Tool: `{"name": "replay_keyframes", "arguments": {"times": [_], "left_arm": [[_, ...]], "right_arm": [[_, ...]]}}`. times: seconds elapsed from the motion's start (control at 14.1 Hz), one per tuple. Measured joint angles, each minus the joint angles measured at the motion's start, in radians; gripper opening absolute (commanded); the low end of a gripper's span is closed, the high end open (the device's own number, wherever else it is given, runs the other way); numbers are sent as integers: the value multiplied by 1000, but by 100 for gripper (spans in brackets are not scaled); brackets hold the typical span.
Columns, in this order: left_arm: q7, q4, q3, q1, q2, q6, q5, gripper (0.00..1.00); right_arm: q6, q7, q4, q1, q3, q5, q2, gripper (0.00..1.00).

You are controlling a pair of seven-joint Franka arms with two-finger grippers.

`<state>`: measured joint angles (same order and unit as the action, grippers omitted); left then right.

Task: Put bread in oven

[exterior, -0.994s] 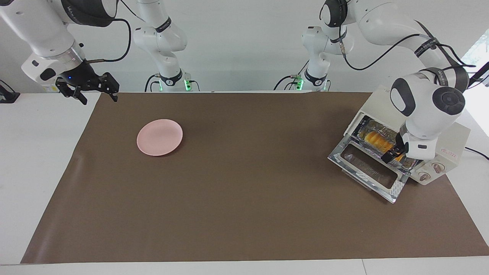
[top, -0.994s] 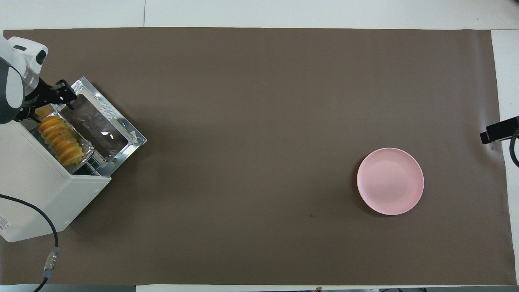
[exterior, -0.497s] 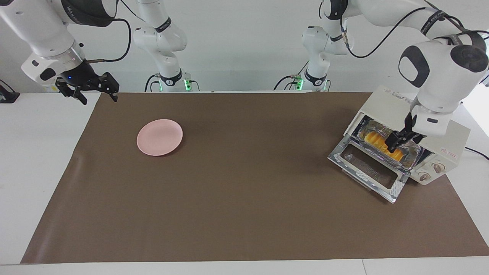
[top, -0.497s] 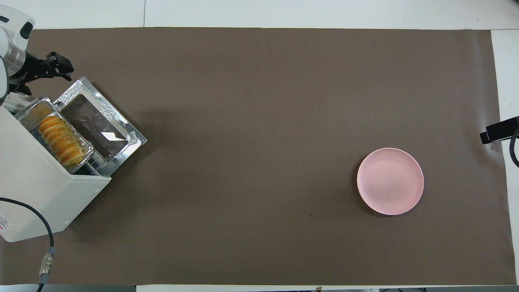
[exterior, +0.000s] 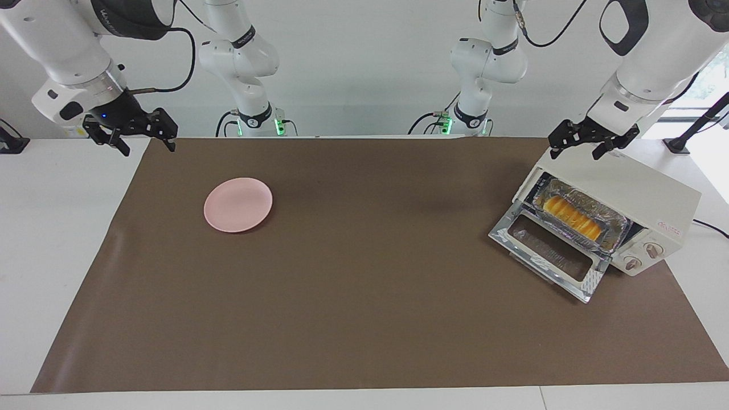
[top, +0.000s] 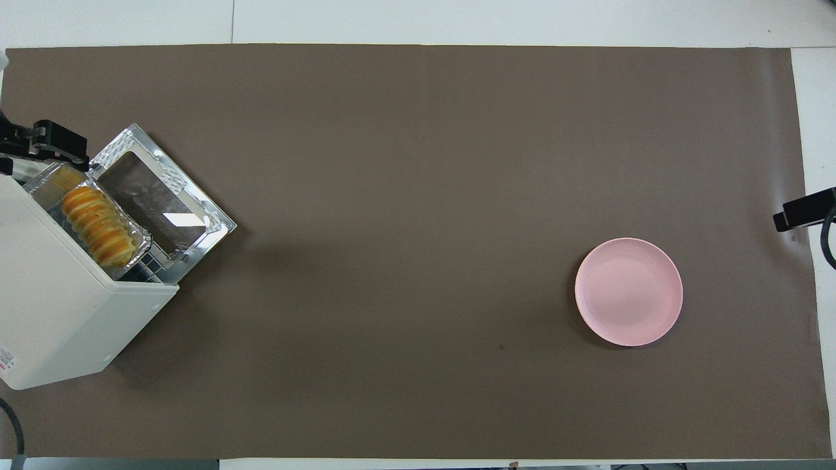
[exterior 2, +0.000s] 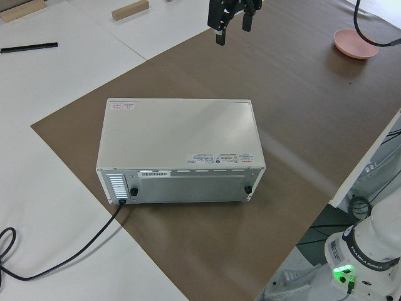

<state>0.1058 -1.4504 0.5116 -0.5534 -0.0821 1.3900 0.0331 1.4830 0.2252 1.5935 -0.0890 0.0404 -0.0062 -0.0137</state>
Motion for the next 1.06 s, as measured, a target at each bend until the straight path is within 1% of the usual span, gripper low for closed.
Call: {"name": "replay_keyframes", "arguments": {"times": [0.07,0.14,0.35,0.43,0.5,0.64,1.06], "left_arm": [[0,0,-33,13,6,-1,0,100],[0,0,-92,50,8,-1,0,100],[-16,-6,-318,241,6,0,-2,100],[-37,-9,-374,299,6,2,-2,100],[-52,-14,-404,337,5,7,-3,100],[-57,-27,-413,356,2,19,-8,100],[-63,-44,-410,369,-16,51,-8,100]], "right_arm": [[0,0,0,0,0,0,0,100],[0,0,0,0,0,0,0,100],[0,0,0,0,0,0,0,100],[0,0,0,0,0,0,0,100],[0,0,0,0,0,0,0,100],[0,0,0,0,0,0,0,100],[0,0,0,0,0,0,0,100]]}}
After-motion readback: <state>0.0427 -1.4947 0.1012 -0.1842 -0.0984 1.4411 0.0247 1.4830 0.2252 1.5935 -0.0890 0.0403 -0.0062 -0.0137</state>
